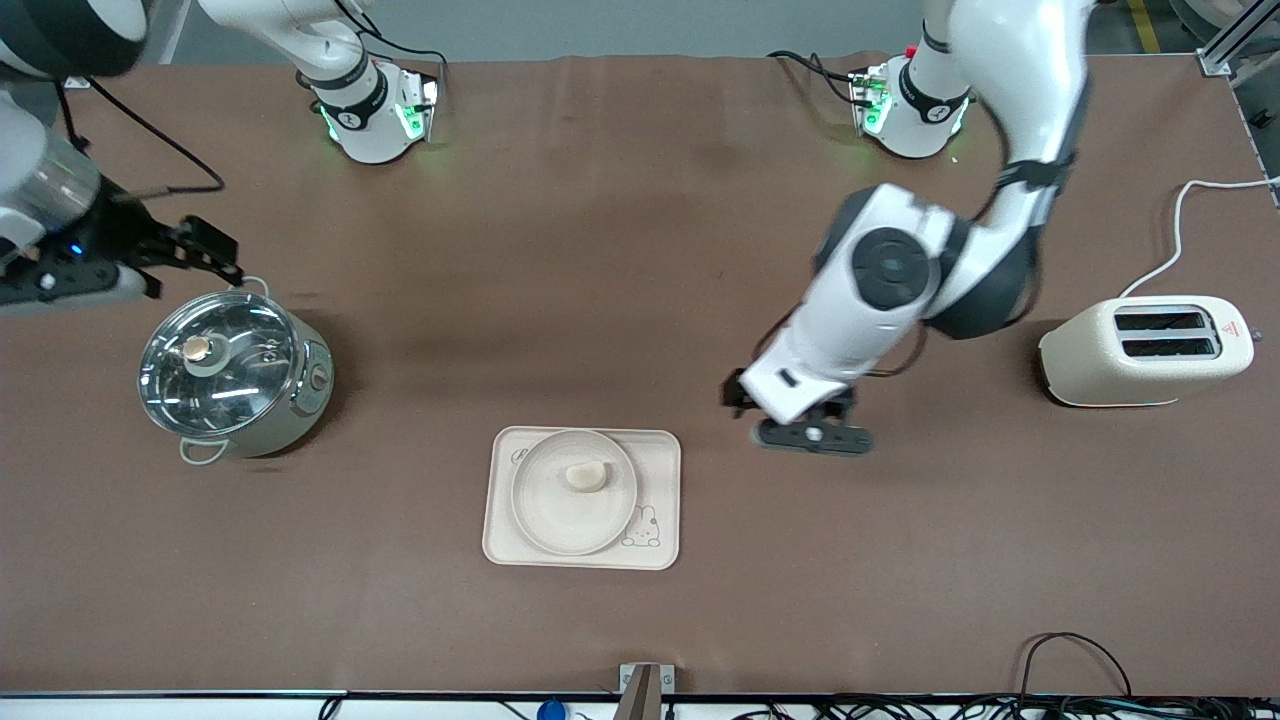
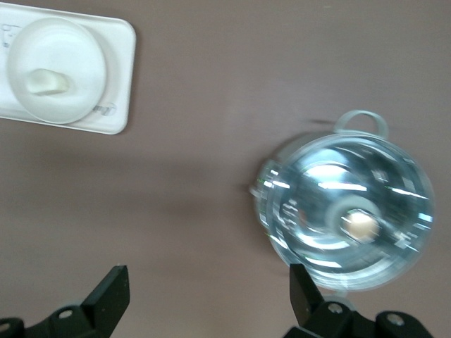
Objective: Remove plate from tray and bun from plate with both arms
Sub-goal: 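Reach both grippers toward the white plate on the white tray, then grasp the white plate rim with the right gripper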
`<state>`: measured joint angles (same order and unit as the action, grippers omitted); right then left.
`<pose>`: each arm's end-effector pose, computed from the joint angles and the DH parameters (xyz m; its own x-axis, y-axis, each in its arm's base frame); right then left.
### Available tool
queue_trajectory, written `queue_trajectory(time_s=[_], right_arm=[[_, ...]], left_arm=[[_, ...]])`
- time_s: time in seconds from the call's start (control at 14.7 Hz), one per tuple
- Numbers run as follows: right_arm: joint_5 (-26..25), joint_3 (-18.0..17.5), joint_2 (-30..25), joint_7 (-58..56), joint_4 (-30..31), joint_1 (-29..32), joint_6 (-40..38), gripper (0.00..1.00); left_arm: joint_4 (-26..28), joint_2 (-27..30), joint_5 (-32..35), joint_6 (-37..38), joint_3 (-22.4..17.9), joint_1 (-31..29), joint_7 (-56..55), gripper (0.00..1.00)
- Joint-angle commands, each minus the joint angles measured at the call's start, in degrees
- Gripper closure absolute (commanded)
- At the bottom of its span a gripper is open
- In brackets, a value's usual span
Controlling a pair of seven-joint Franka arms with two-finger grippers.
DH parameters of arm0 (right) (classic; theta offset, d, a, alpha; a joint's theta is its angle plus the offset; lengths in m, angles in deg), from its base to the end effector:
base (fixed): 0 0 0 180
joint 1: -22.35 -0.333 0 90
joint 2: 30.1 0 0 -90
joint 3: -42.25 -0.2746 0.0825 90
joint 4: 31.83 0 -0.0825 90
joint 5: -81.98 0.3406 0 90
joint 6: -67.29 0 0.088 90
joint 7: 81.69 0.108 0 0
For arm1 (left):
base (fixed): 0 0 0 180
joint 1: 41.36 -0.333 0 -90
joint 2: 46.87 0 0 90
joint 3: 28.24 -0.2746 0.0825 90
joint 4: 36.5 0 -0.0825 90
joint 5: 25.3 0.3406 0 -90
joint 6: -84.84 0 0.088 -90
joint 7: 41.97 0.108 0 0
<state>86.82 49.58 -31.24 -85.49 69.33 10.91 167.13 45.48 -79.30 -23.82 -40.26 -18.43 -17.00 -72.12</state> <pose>0.5127 0.0441 0.5231 0.9924 0.1231 0.0017 0.1228 -0.9887 -0.0857 0.5642 -0.3566 0.3693 0.9905 -0.0370 0.1323 -0.0576 -0.9862 0.1553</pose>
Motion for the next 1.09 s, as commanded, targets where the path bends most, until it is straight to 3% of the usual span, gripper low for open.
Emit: queue_trajectory(time_s=[0.0,0.27,0.41,0.68,1.02], right_arm=[[3.7,0.3,6.0,0.1,-0.2,-1.0,4.1,0.00],[5.8,0.3,9.9,0.1,-0.3,-1.1,8.2,0.00],[11.9,0.3,12.8,0.1,-0.6,-1.6,10.5,0.00],[17.5,0.3,21.4,0.5,-1.5,-6.8,22.7,0.00],[29.1,0.3,32.8,3.6,-8.4,-9.1,24.4,0.00]], left_arm=[[-3.7,-4.6,0.6,-3.7,-0.8,2.4,-4.7,0.00],[-3.6,-4.6,1.1,-3.7,-0.9,1.9,-4.0,0.00],[-3.6,-4.0,1.1,-3.5,-1.0,0.8,-2.3,0.00],[-3.6,-2.5,1.2,-2.4,-0.8,-4.7,4.4,0.00],[-3.5,-1.8,0.5,-0.8,-0.6,-9.7,11.9,0.00]])
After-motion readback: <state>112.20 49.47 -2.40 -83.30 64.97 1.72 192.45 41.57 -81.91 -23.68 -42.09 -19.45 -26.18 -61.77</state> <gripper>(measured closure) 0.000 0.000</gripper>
